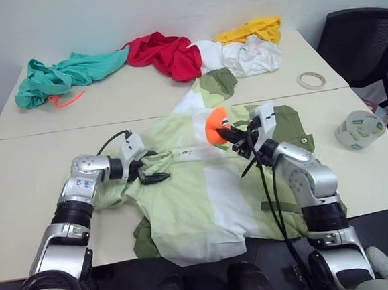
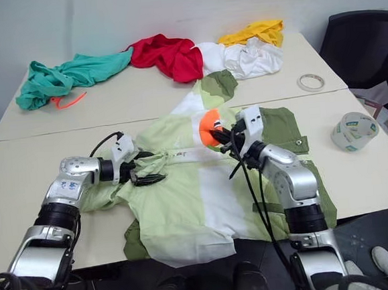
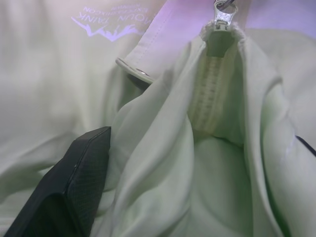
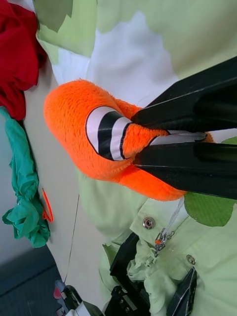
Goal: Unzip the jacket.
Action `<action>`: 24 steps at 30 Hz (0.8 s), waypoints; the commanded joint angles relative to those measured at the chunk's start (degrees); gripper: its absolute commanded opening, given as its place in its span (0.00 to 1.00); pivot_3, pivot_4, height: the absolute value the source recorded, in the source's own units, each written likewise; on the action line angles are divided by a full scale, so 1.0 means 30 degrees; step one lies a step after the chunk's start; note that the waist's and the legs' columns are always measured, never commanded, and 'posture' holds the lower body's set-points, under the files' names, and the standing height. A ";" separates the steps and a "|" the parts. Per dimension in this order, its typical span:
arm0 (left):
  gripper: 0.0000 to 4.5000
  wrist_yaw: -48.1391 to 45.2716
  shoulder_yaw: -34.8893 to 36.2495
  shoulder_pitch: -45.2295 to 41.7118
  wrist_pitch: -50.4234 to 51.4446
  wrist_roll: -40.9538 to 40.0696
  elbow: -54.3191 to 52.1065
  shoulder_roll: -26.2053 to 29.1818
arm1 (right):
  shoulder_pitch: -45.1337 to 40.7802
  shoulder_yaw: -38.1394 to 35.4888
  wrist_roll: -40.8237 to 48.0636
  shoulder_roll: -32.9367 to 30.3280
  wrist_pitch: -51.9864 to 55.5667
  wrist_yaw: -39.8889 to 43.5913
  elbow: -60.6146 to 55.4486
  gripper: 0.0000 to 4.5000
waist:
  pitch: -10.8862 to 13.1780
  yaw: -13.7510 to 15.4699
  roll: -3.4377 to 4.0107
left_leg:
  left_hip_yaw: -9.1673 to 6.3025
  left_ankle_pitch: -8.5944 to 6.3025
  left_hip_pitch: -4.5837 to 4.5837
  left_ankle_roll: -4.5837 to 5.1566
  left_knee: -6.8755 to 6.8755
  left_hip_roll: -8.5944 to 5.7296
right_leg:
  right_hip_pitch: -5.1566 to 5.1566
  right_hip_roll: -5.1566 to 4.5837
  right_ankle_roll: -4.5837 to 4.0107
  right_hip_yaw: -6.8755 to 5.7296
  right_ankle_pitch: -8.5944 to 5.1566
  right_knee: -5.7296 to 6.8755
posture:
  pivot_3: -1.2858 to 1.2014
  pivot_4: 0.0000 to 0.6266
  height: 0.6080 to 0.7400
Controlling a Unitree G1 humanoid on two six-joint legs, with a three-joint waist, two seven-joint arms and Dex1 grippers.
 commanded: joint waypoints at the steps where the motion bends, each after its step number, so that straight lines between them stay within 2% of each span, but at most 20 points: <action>1: 1.00 -0.1079 0.0931 0.0497 -0.1286 -0.0654 -0.0488 0.1045 | -0.0730 0.0779 0.0167 0.1327 -0.0537 -0.0281 -0.0504 0.00 | 0.0005 -0.0001 -0.0006 | 0.0002 -0.0003 -0.0014 -0.0004 -0.0002 -0.0001 | -0.0014 0.0001 -0.0001 -0.0001 0.0000 0.0000 | 0.52 0.24 1.00; 7: 1.00 -0.3176 0.3523 0.1264 0.0075 -0.3625 -0.3863 0.3488 | -0.1582 0.1787 -0.0199 0.3046 -0.0965 -0.0163 0.0688 0.00 | 0.0019 -0.0005 -0.0031 | -0.0023 0.0015 -0.0340 0.0018 0.0082 -0.0027 | -0.0313 0.0022 -0.0001 -0.0011 0.0000 0.0079 | 0.52 0.24 1.00; 12: 1.00 -0.3993 0.5077 0.2863 0.3080 -0.5471 -0.7431 0.6002 | -0.2472 0.2202 -0.0638 0.4038 -0.1886 0.0037 0.2543 0.00 | 0.0031 -0.0002 -0.0039 | -0.0091 0.0020 -0.0359 0.0032 0.0074 -0.0070 | -0.0290 0.0028 -0.0001 -0.0037 0.0000 0.0067 | 0.52 0.24 1.00; 15: 1.00 -0.3766 0.5636 0.3272 0.4016 -0.6322 -0.8733 0.6209 | -0.2718 0.2236 -0.0693 0.4319 -0.2187 0.0230 0.3081 0.00 | 0.0034 0.0112 -0.0041 | -0.0133 0.0023 -0.0359 0.0038 0.0076 -0.0076 | -0.0271 0.0028 -0.0001 -0.0027 0.0000 0.0066 | 0.52 0.24 1.00; 18: 0.88 -0.3753 0.5016 0.3495 0.4546 -0.6620 -1.0125 0.5726 | -0.2848 0.2220 -0.0682 0.4432 -0.2316 0.0435 0.3382 0.00 | 0.0035 0.0164 -0.0042 | -0.0150 0.0025 -0.0359 0.0041 0.0084 -0.0082 | -0.0254 0.0029 -0.0001 -0.0014 0.0000 0.0065 | 0.52 0.24 1.00; 21: 0.67 -0.3246 0.3926 0.2918 0.4428 -0.6182 -1.0435 0.4566 | -0.2970 0.2214 -0.0726 0.4392 -0.2422 0.0636 0.3499 0.00 | 0.0034 0.0175 -0.0042 | -0.0147 0.0025 -0.0358 0.0040 0.0081 -0.0087 | -0.0255 0.0039 -0.0001 -0.0008 0.0000 0.0067 | 0.52 0.24 1.00; 24: 0.47 -0.2797 0.2419 0.2131 0.2810 -0.4520 -0.9273 0.3457 | -0.3157 0.2113 -0.0691 0.4306 -0.2462 0.0738 0.3473 0.00 | 0.0037 0.0152 -0.0047 | -0.0134 0.0029 -0.0360 0.0034 0.0080 -0.0086 | -0.0261 0.0063 -0.0001 -0.0033 0.0000 0.0064 | 0.52 0.24 1.00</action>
